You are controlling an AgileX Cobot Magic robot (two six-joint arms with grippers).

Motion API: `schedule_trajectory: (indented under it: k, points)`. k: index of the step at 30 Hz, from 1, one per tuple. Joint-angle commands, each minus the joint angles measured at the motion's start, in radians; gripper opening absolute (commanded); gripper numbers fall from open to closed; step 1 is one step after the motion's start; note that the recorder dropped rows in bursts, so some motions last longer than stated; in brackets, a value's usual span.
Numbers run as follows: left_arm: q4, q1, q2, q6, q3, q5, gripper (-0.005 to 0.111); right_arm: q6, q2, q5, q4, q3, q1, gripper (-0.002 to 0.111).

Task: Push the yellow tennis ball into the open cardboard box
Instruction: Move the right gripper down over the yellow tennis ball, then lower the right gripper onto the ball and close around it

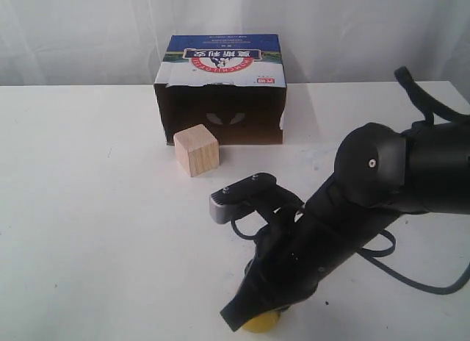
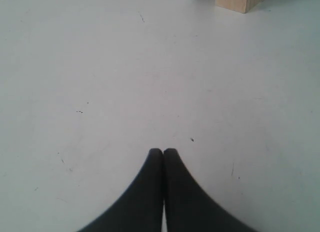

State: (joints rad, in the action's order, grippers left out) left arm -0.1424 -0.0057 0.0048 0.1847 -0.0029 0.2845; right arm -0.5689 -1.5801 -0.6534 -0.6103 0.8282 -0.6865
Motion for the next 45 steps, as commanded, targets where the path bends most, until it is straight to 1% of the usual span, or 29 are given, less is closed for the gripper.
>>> schedule_trajectory:
  k: [1, 6, 8, 12, 16, 25, 28, 32, 34, 40, 45]
  points:
    - [-0.007, -0.006, -0.005, -0.001, 0.003, -0.001, 0.0, 0.0, -0.001, 0.079, 0.005, -0.003, -0.001, 0.0]
    - [-0.007, -0.006, -0.005, -0.001, 0.003, -0.001, 0.0, 0.034, -0.001, 0.124, 0.005, -0.003, -0.001, 0.0]
    - [-0.007, -0.006, -0.005, -0.001, 0.003, -0.001, 0.0, 0.073, -0.001, 0.096, 0.005, -0.003, -0.001, 0.0]
    - [-0.007, -0.006, -0.005, -0.001, 0.003, -0.001, 0.0, 0.08, -0.003, 0.063, 0.022, -0.003, -0.001, 0.0]
    - [-0.007, -0.006, -0.005, -0.001, 0.003, -0.001, 0.0, 0.078, -0.009, 0.124, 0.062, -0.003, -0.001, 0.0]
    - [-0.007, -0.006, -0.005, -0.001, 0.003, -0.001, 0.0, 0.078, -0.023, 0.208, 0.066, -0.003, -0.001, 0.0]
    - [-0.007, -0.006, -0.005, -0.001, 0.003, -0.001, 0.0, 0.08, -0.01, 0.141, 0.061, -0.001, -0.001, 0.0]
    - [-0.007, -0.006, -0.005, -0.001, 0.003, -0.001, 0.0, 0.08, 0.032, -0.036, 0.054, -0.003, -0.001, 0.0]
    - [-0.007, -0.006, -0.005, -0.001, 0.003, -0.001, 0.0, 0.08, 0.036, -0.062, 0.056, -0.007, -0.001, 0.0]
    - [-0.007, -0.006, -0.005, -0.001, 0.003, -0.001, 0.0, 0.08, 0.01, 0.083, 0.068, -0.039, -0.001, 0.0]
    - [-0.007, -0.006, -0.005, -0.001, 0.003, -0.001, 0.0, 0.08, -0.015, 0.137, 0.068, -0.039, -0.001, 0.0]
